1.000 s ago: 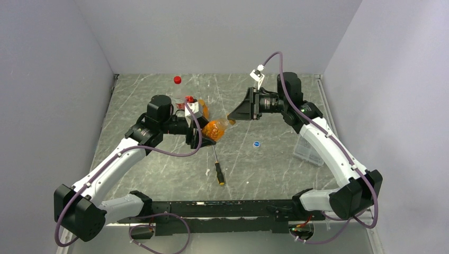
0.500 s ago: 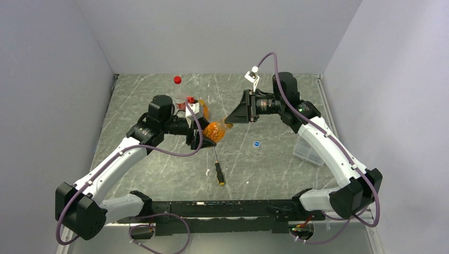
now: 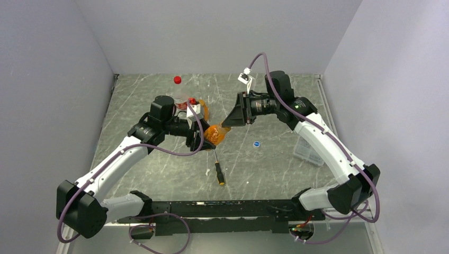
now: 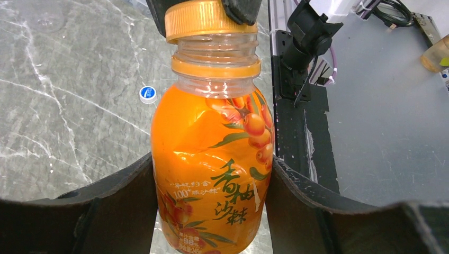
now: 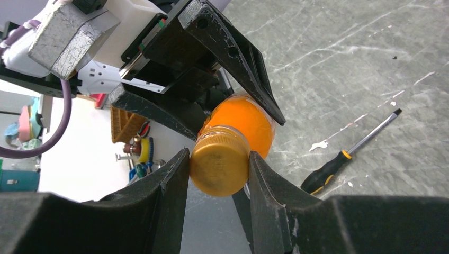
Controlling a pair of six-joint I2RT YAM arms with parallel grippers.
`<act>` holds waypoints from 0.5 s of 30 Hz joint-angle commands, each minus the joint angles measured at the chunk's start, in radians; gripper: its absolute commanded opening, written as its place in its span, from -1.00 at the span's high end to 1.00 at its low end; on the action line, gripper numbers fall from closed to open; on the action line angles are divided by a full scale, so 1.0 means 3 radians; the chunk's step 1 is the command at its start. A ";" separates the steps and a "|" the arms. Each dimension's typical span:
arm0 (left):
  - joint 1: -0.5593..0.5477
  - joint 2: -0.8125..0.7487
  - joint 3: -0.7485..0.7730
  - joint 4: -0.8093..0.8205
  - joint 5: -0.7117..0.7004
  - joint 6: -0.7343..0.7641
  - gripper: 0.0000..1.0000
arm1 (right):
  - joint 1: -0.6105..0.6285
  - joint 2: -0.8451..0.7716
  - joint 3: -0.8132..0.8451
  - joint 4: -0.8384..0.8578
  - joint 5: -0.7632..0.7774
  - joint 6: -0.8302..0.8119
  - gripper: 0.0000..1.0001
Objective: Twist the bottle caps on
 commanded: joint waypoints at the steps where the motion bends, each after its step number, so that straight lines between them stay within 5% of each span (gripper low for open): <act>1: -0.0003 0.0019 0.0113 0.0017 0.0110 0.0087 0.65 | 0.0115 0.0028 0.0243 -0.0254 0.0169 -0.0241 0.49; 15: -0.0008 0.0039 0.0154 0.0202 0.0061 -0.0102 0.77 | 0.0370 0.0110 0.0372 -0.0546 0.0411 -0.0480 0.51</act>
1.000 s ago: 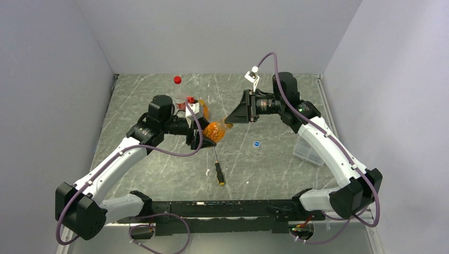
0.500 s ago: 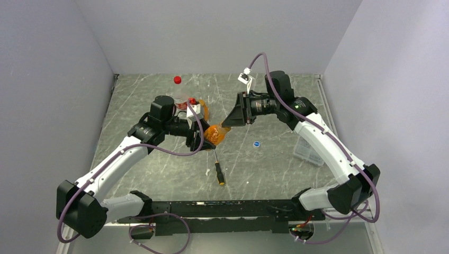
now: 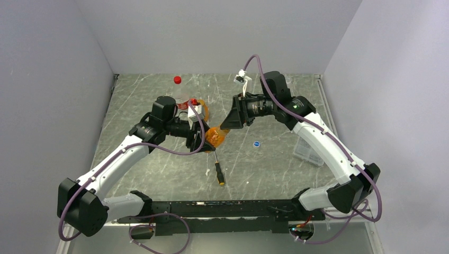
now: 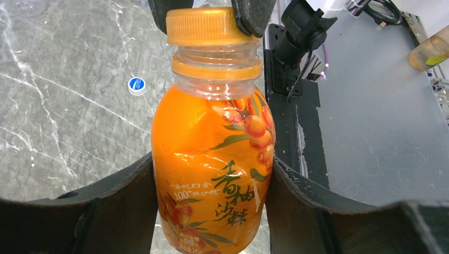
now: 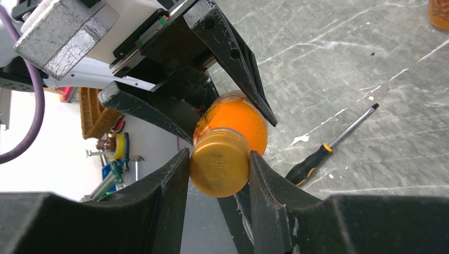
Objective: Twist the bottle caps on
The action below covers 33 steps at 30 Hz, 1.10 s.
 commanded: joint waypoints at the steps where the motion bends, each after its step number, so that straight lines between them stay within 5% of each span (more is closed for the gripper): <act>1: -0.0008 -0.0011 0.0155 0.0358 0.0008 -0.0118 0.78 | 0.0163 0.0059 0.0149 -0.0173 0.0001 -0.0133 0.51; 9: -0.0008 -0.0123 0.0020 0.0938 -0.0231 -0.0487 1.00 | 0.0193 0.0025 0.0058 -0.0029 0.0098 -0.0004 0.52; 19: -0.0008 -0.0221 -0.0108 0.1333 -0.0403 -0.0691 1.00 | 0.0193 0.0075 -0.0023 0.0057 0.0132 0.0216 0.52; 33: -0.0065 -0.0277 -0.0169 0.1686 -0.1274 -0.0658 1.00 | 0.0198 0.0126 0.0006 0.0008 0.0657 0.0651 0.54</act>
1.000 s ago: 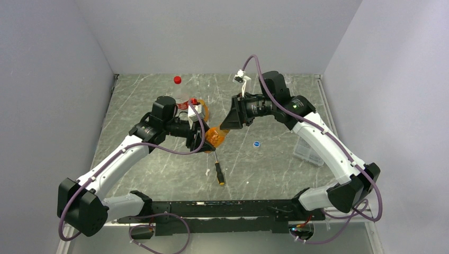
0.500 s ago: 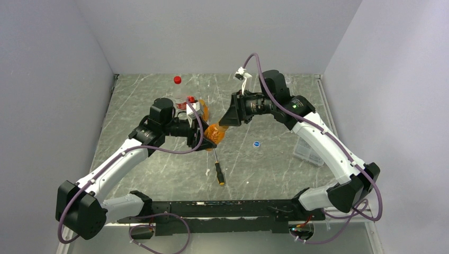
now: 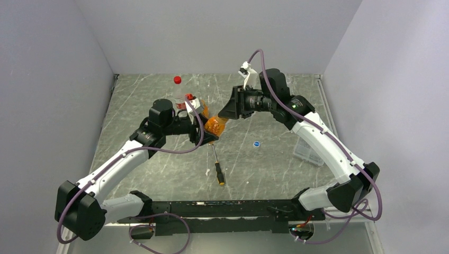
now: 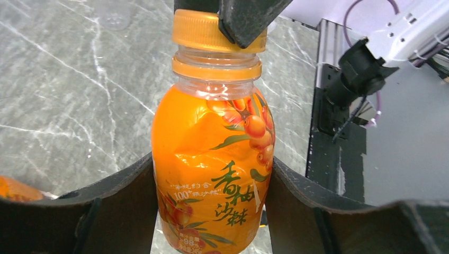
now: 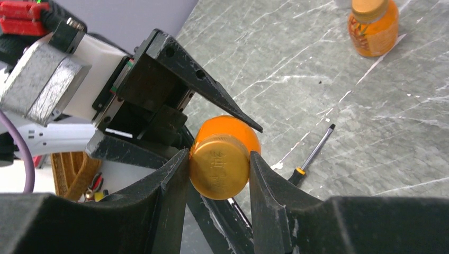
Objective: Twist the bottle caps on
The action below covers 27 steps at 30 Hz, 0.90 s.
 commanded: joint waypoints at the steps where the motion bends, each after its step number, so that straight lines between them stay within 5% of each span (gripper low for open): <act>1: -0.0090 -0.0157 0.0139 0.0752 -0.0672 0.0049 1.00 | 0.0134 0.0128 -0.0030 -0.0314 -0.0033 0.0324 0.54; 14: -0.0565 -0.0016 0.0225 0.0769 -0.1785 0.0794 1.00 | 0.0139 0.0523 0.0244 -0.0549 0.0357 0.0942 0.51; 21: -0.0683 0.0174 0.0237 0.0907 -0.1902 0.0894 1.00 | 0.0149 0.0653 0.0340 -0.0604 0.0535 0.1120 0.48; 27: -0.0686 0.0223 0.0172 0.0913 -0.1881 0.0856 1.00 | 0.0149 0.0647 0.0587 -0.0757 0.0718 0.1069 0.13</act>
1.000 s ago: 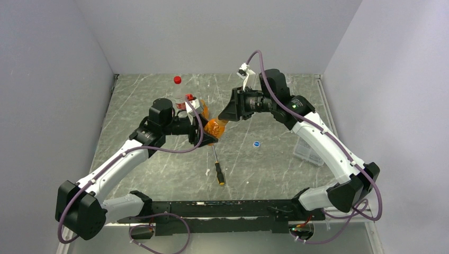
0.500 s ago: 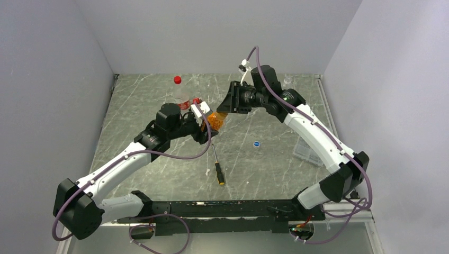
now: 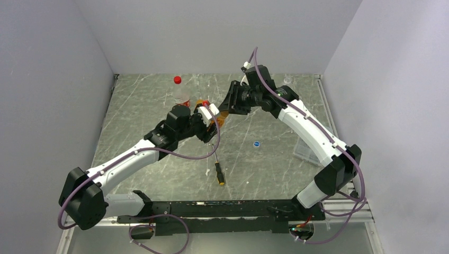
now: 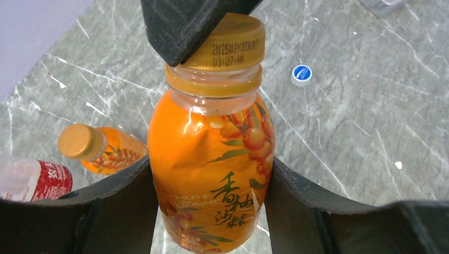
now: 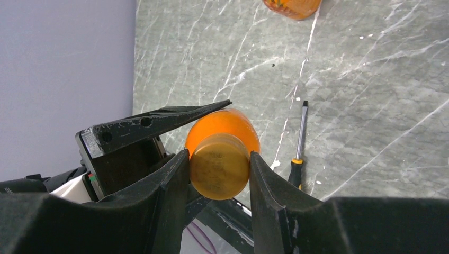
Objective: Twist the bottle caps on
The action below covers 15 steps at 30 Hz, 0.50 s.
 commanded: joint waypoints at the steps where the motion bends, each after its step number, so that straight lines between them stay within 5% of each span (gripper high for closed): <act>1: -0.0092 -0.0063 0.0158 0.0902 0.0125 0.0056 1.00 | 0.0155 0.0021 0.0259 -0.0347 -0.0137 0.0059 0.03; 10: -0.0091 -0.0199 -0.0083 0.0759 0.0374 -0.0171 1.00 | 0.0151 -0.0177 0.0931 -0.0638 0.0185 -0.0267 -0.80; 15: -0.0071 -0.0282 -0.0088 0.0614 0.0758 -0.0222 1.00 | 0.0151 -0.0425 0.0776 -0.0599 0.0236 -0.0609 -0.99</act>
